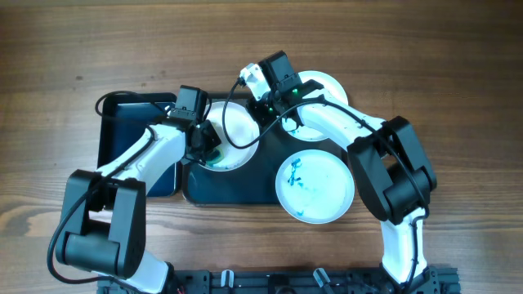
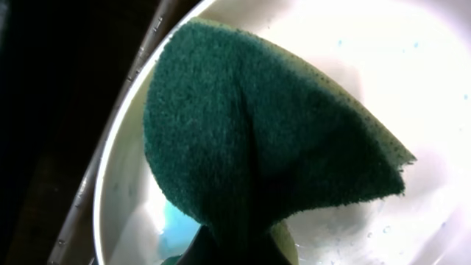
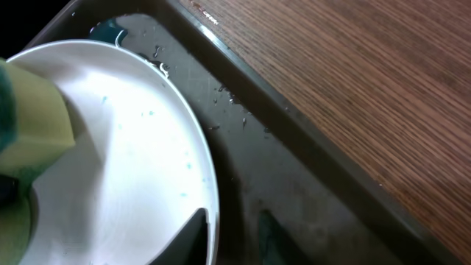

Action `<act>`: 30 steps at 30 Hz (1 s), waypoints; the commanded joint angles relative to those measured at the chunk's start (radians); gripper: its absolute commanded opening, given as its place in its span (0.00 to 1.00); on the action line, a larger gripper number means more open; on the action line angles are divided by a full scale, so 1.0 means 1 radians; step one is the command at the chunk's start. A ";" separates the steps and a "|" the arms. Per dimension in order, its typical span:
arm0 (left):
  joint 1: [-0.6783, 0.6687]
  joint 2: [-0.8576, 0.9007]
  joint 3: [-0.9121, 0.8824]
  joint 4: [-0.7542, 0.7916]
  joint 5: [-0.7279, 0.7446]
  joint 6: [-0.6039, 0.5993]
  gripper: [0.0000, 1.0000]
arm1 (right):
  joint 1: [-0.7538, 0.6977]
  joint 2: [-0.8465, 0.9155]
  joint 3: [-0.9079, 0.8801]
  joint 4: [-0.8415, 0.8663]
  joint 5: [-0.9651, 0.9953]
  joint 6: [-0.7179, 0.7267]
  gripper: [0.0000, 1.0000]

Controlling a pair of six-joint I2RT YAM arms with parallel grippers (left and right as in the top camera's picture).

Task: Clean dirty plates on tray and stack at the side
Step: 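Scrub the plate again with the sponge while the right gripper holds it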

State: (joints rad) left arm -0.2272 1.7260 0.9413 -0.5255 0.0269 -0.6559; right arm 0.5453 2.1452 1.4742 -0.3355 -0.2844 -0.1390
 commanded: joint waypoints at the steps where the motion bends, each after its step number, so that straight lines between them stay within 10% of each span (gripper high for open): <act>1: 0.016 -0.019 -0.015 -0.003 -0.040 0.024 0.04 | 0.007 0.010 0.003 -0.016 -0.043 -0.077 0.31; 7: 0.016 -0.019 -0.015 0.013 0.018 0.024 0.04 | 0.007 0.043 0.003 -0.028 -0.047 -0.134 0.39; 16: 0.009 -0.019 -0.017 0.045 0.169 0.019 0.04 | 0.007 0.086 0.003 -0.003 -0.063 -0.087 0.05; 30: -0.206 -0.014 -0.048 0.061 0.092 -0.234 0.04 | 0.007 0.086 0.003 0.071 0.004 0.194 0.04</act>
State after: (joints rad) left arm -0.3790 1.7256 0.9207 -0.4599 0.1867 -0.7689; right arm 0.5499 2.2024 1.4780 -0.2825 -0.3275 -0.0181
